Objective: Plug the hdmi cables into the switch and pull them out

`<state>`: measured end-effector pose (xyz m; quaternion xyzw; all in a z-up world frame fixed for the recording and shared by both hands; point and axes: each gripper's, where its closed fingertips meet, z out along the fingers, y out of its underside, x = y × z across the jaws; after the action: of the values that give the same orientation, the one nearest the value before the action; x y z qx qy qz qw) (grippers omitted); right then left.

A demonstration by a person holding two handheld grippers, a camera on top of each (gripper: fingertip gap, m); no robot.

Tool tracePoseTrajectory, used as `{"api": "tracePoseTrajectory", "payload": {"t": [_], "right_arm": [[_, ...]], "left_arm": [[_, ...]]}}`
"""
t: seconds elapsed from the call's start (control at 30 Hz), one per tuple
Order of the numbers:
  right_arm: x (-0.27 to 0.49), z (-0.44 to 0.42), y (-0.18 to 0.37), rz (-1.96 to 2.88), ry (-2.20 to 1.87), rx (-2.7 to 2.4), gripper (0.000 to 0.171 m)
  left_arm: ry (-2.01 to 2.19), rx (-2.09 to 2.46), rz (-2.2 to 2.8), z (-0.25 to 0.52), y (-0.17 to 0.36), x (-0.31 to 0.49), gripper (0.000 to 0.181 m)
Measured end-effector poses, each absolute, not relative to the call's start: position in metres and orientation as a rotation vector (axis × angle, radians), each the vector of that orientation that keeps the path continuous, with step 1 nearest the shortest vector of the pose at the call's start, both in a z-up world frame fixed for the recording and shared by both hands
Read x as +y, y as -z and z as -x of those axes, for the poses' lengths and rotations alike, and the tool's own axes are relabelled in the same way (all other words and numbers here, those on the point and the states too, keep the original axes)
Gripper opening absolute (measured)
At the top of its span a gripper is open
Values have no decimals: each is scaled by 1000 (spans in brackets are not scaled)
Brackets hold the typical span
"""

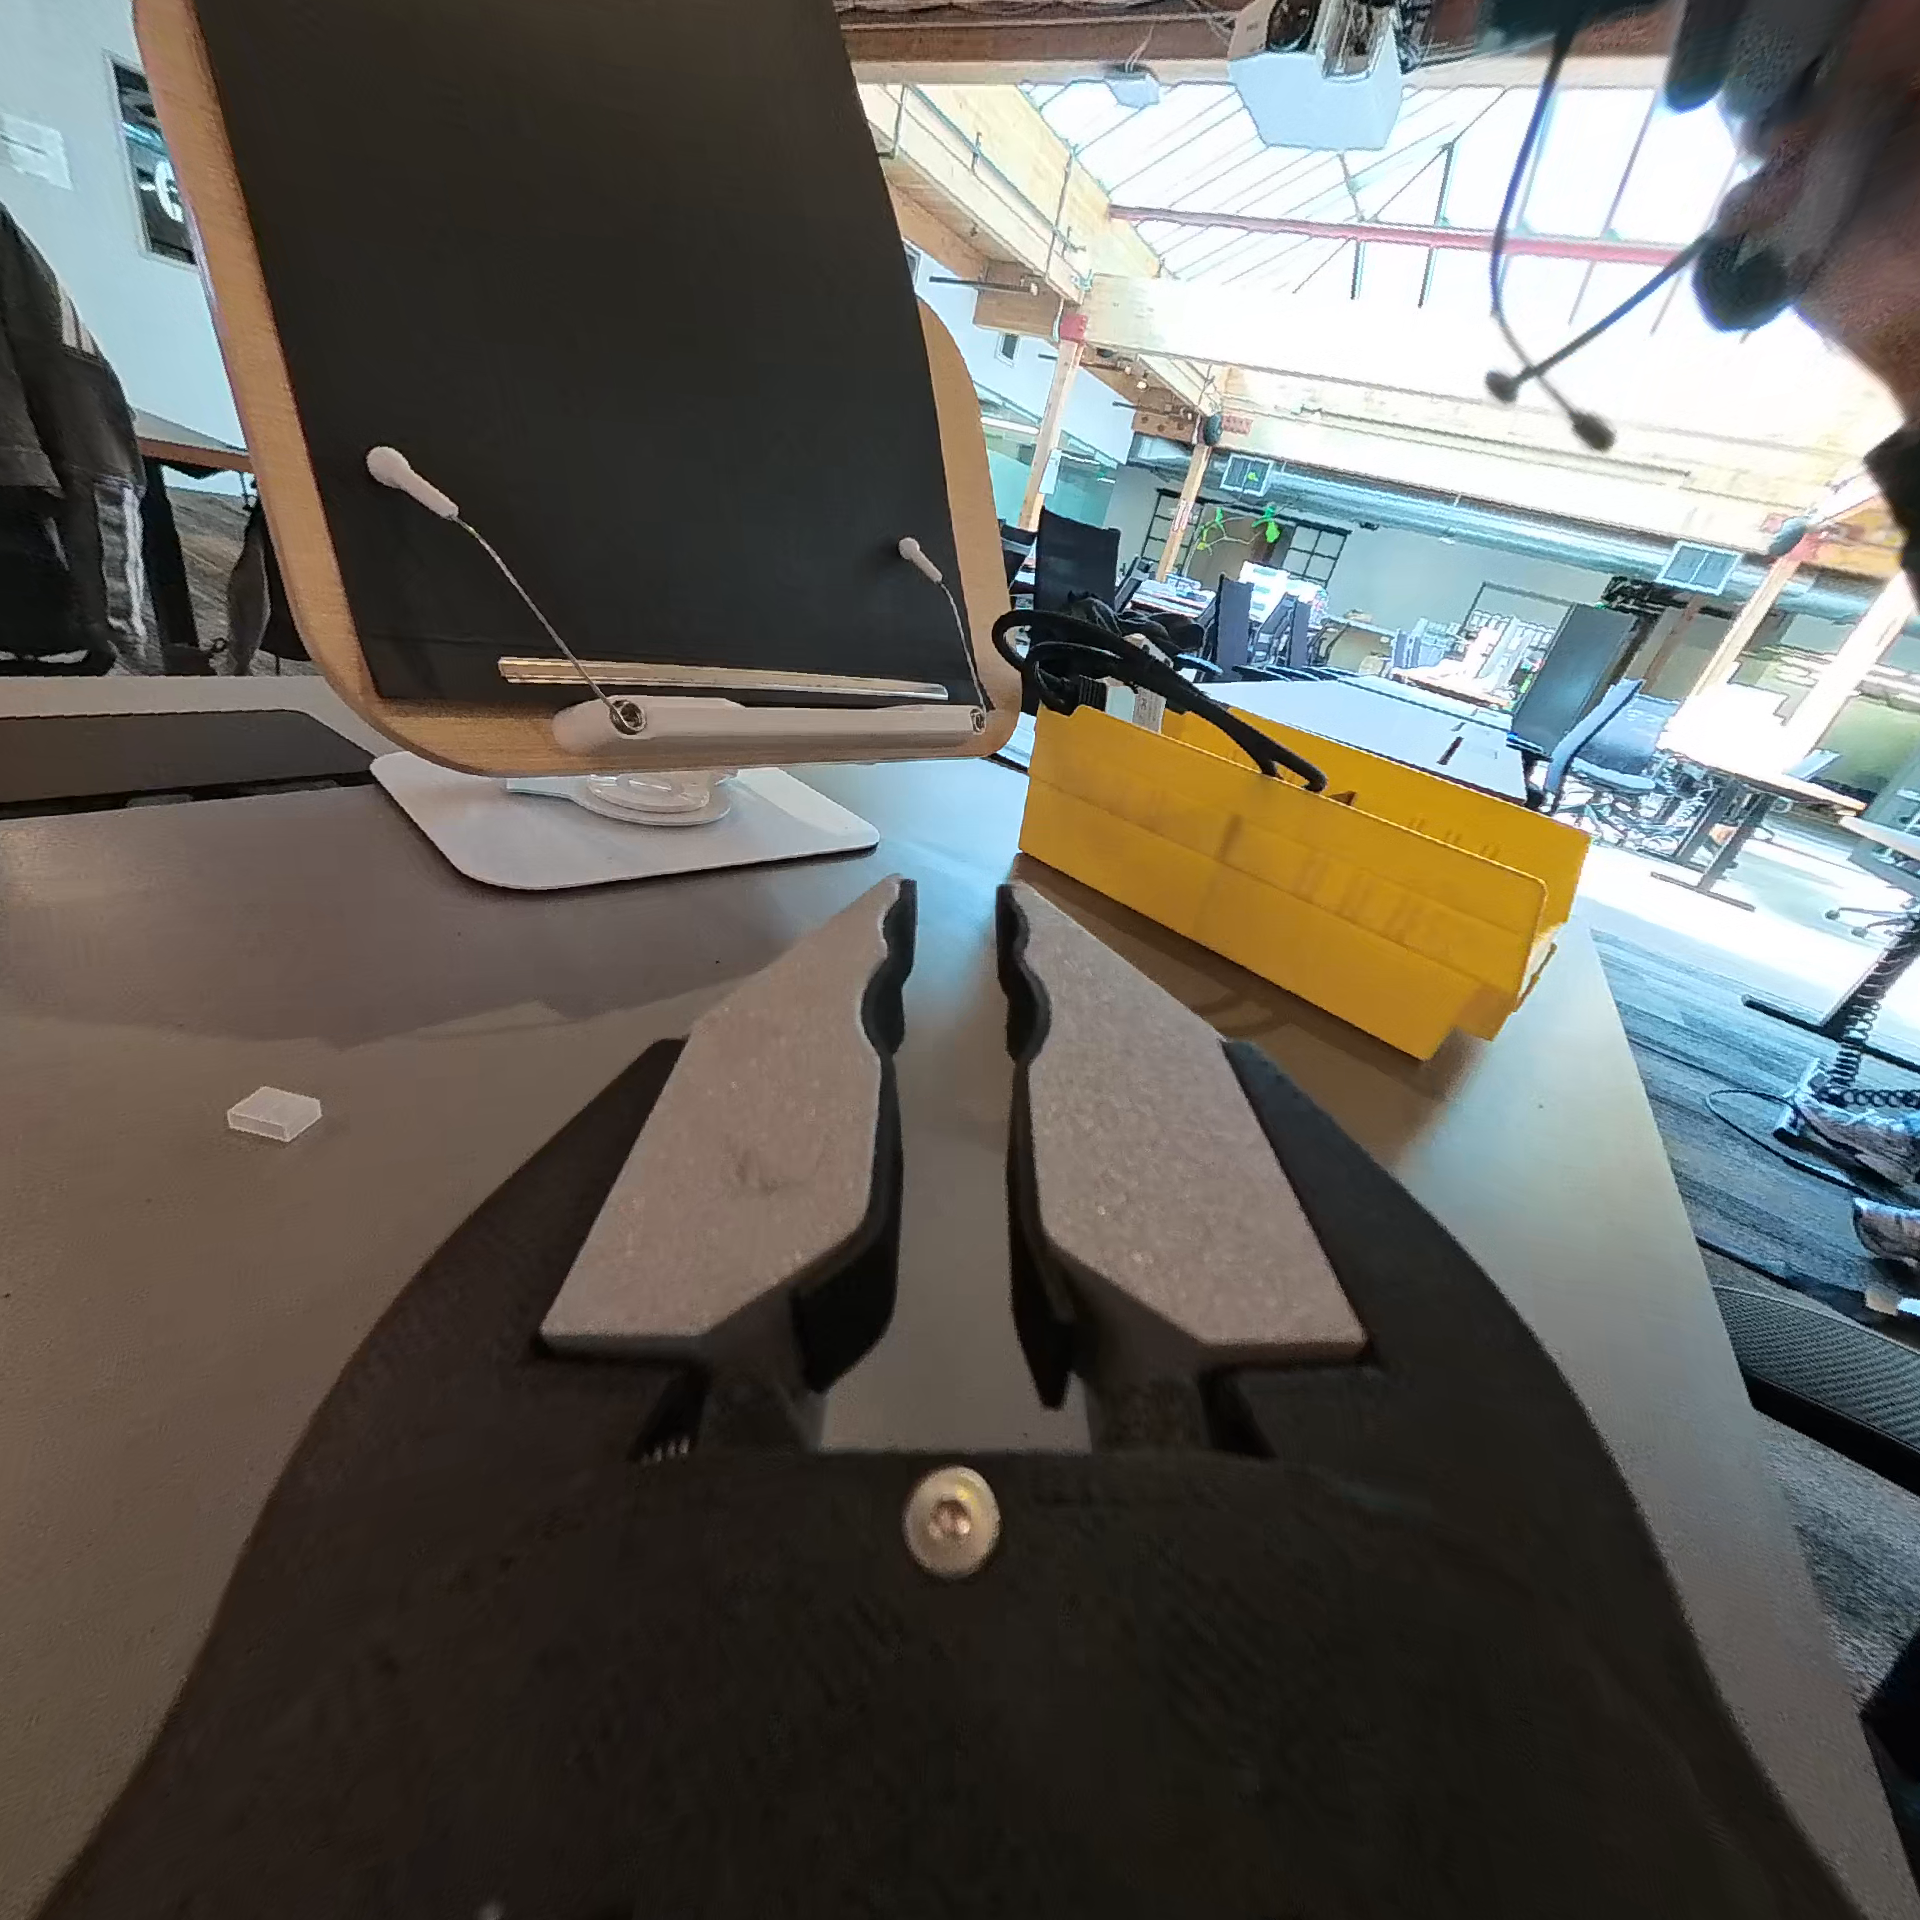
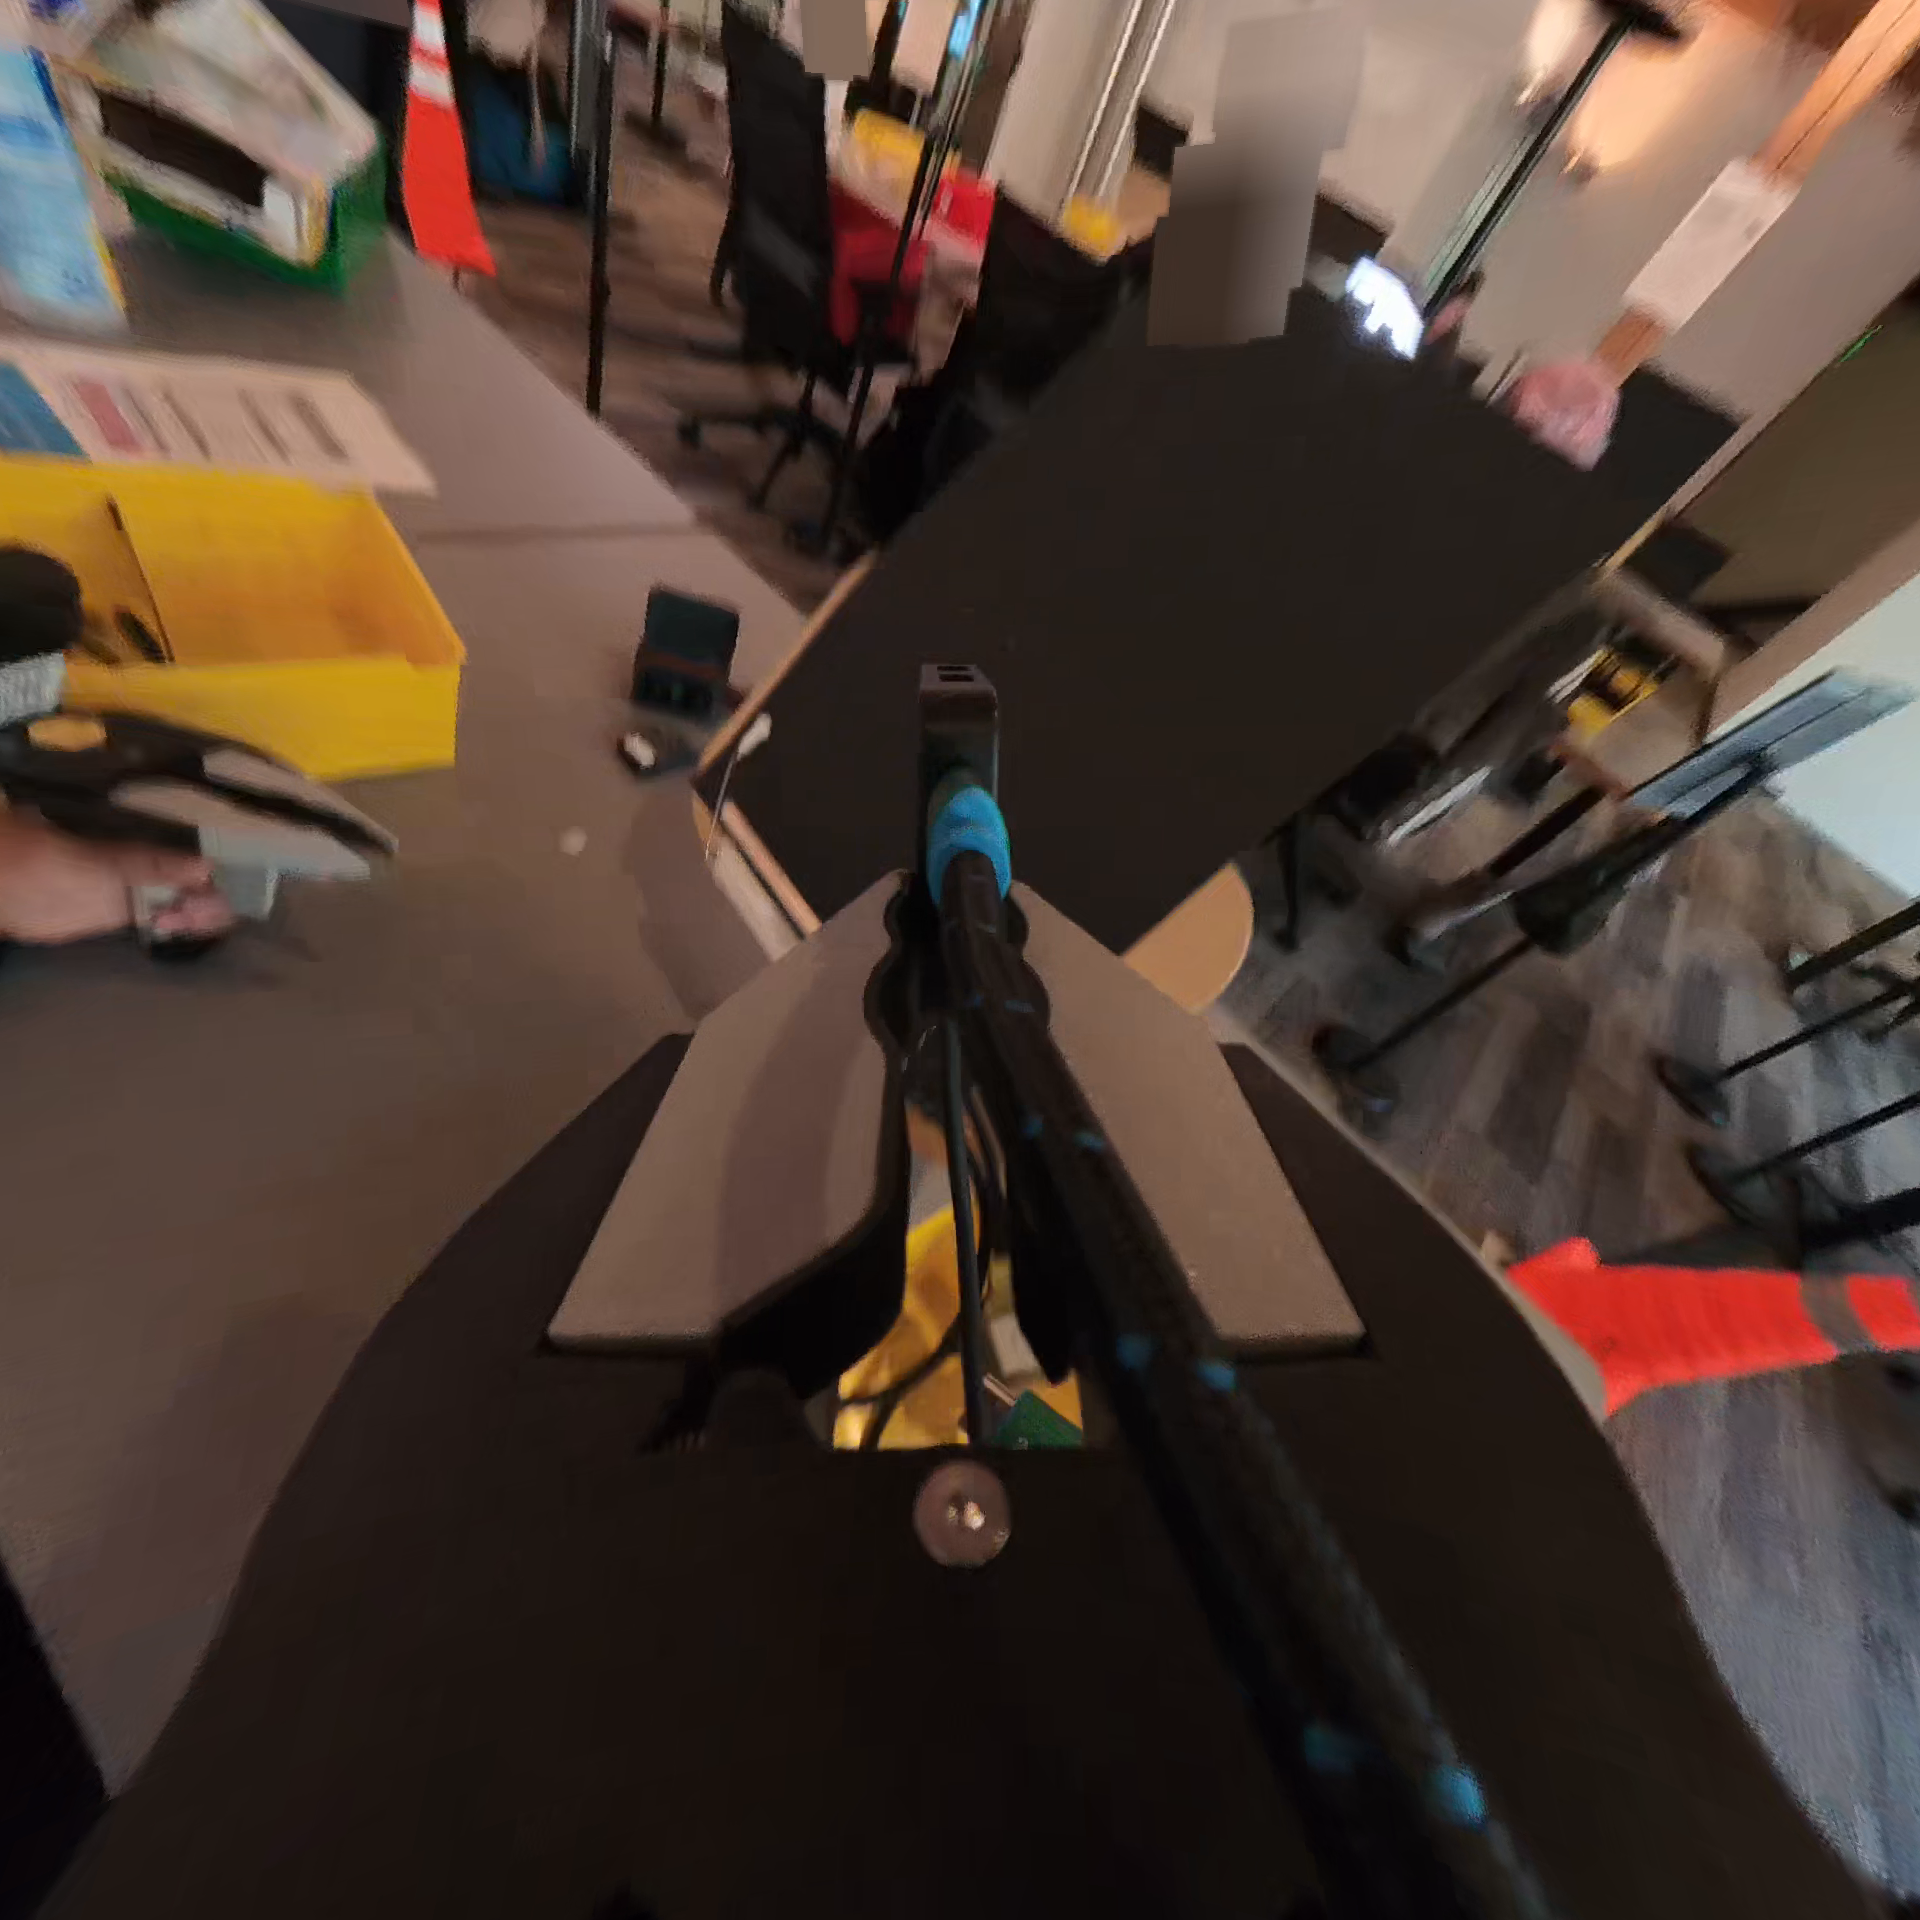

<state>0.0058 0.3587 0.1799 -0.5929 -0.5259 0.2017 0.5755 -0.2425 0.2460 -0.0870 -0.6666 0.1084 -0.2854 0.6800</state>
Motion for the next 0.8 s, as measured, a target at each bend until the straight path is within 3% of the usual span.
{"api": "tracePoseTrajectory", "payload": {"t": [0.1, 0.33, 0.43, 0.53, 0.63, 0.8], "right_arm": [[387, -21, -112, 1566, -453, -1336, 11], [448, -82, 107, 2214, -5, -1668, 11], [451, -94, 160, 2367, 116, -1769, 13], [450, -86, 159, 2406, 114, -1795, 13], [433, -82, 138, 2467, 42, -1837, 37], [415, -84, 85, 2379, -6, -1801, 27]], "left_arm": [[645, 243, 1503, 242, 88, 247, 12], [653, 270, 1504, 239, 88, 245, 10], [668, 258, 1505, 240, 88, 246, 10], [678, 253, 1509, 240, 89, 247, 12], [671, 265, 1516, 239, 90, 247, 13], [631, 301, 1521, 234, 91, 246, 16]]}}
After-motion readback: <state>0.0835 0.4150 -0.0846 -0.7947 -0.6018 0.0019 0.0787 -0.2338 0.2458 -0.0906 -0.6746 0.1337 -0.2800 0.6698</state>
